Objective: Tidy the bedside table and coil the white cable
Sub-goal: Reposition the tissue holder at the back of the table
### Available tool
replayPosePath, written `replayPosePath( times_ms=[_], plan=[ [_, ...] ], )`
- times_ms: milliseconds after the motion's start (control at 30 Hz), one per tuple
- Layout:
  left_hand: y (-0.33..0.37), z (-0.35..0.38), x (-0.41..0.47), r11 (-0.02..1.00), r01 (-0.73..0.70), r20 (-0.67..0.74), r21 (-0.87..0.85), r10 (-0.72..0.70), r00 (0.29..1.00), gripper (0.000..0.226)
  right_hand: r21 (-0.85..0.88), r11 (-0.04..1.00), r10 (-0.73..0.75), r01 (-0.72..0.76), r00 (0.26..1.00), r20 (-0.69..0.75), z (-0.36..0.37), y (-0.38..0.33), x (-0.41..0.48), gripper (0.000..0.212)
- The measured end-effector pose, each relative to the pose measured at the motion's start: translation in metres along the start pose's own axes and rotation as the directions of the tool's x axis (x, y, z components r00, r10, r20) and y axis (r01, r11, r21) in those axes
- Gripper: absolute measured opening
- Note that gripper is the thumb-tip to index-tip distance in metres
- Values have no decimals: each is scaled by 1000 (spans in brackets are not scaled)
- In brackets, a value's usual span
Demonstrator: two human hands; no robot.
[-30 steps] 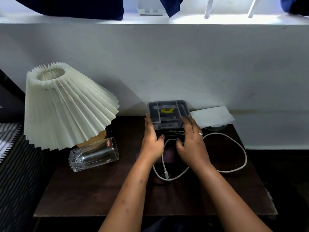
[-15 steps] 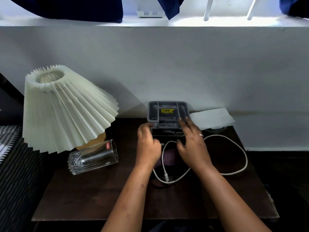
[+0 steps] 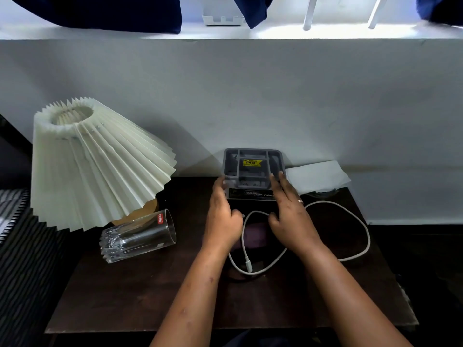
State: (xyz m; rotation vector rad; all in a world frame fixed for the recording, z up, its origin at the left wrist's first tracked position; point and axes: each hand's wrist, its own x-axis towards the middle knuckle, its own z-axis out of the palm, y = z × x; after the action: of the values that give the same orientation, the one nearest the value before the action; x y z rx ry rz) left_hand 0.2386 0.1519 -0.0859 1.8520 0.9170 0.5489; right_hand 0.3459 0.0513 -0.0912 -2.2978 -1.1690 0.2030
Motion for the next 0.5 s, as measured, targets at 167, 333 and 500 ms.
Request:
replayPosePath(
  times_ms=[167, 333, 500],
  plan=[
    [2, 1, -1, 994, -59, 44, 88, 56, 997, 78, 16, 1000, 5, -5, 1000, 12, 0, 1, 1, 84],
    [-2, 4, 0, 978, -98, 54, 185, 89, 995, 78, 32, 999, 0, -1, 999, 39, 0, 6, 2, 86],
    [5, 2, -2, 947, -141, 9, 290, 144, 989, 80, -50, 998, 47, -45, 998, 29, -2, 13, 2, 86]
  ],
)
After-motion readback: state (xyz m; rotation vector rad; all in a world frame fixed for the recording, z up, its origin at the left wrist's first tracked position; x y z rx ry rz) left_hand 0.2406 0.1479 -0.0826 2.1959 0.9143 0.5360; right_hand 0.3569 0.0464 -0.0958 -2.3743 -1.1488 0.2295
